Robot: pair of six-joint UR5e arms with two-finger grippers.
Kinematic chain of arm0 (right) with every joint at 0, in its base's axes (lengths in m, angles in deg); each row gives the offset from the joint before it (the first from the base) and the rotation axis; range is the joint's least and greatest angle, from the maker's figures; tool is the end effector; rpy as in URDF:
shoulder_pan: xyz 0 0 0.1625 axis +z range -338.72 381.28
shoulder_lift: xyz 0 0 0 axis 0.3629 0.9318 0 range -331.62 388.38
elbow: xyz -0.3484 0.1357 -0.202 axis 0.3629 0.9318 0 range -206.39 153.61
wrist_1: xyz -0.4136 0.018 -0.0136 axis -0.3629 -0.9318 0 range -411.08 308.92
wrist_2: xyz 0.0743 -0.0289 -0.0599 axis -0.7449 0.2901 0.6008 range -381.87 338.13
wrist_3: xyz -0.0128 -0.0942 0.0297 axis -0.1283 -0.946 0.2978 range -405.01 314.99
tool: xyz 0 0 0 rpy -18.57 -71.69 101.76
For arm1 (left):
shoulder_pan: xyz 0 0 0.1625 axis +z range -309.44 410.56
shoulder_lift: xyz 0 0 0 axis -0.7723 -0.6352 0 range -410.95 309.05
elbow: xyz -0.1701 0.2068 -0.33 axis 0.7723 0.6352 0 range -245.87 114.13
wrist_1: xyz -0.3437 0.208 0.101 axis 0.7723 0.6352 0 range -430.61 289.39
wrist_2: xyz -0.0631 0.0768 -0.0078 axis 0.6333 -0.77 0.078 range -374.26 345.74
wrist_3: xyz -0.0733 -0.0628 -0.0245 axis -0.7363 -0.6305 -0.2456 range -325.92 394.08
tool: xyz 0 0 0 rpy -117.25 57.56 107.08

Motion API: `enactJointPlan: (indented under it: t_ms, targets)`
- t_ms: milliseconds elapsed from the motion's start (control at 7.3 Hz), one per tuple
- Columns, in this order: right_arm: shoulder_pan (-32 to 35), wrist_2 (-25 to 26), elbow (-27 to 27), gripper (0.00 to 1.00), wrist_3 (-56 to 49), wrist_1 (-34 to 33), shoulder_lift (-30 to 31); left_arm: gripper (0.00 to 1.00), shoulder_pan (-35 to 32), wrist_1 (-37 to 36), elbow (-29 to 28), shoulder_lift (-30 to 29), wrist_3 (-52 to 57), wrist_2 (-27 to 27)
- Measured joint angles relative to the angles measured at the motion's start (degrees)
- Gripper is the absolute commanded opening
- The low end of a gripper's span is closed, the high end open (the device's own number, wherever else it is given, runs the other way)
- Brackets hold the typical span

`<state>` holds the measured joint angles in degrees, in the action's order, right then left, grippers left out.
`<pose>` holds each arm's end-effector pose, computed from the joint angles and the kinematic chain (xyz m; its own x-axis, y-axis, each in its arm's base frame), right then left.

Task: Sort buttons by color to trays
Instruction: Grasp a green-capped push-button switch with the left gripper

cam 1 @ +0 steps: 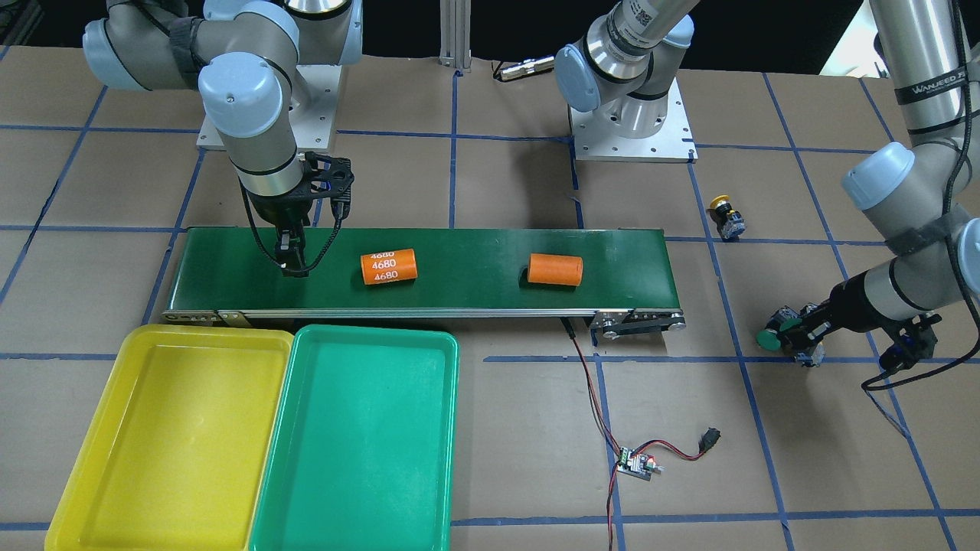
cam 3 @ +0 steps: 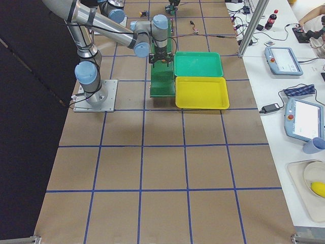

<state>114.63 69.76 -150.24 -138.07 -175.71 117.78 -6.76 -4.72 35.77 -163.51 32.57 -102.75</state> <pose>0.1552 -0.4195 0.2664 0.1115 -0.9938 0.0015 -0.9934 -0.1114 0.0286 0.1923 -0.5516 0.2190 -0.8246 -0.5653 0.0214 -0.5535 0.8141 0.1758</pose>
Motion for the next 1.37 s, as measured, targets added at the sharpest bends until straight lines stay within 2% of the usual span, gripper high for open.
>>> enactJointPlan:
  t_ms: [411, 685, 959, 1370]
  targets:
    - [0.0, 0.2, 0.0, 1.0, -0.1, 0.1, -0.5, 0.0, -2.8, 2.2, -0.1, 5.3, 1.4, -0.7]
    - [0.0, 0.2, 0.0, 1.0, -0.2, 0.1, -0.6, 0.0, -8.5, 6.1, 0.6, 11.3, 2.7, -0.5]
    - [-0.2, 0.1, 0.1, 1.0, -0.2, -0.1, -0.9, 0.0, -14.8, 8.3, 4.1, 16.5, 3.8, -0.6]
    - [-1.0, 0.0, 0.1, 1.0, 0.3, -3.7, -1.2, 0.0, -18.0, 8.2, 10.7, 20.7, 9.8, -0.2]
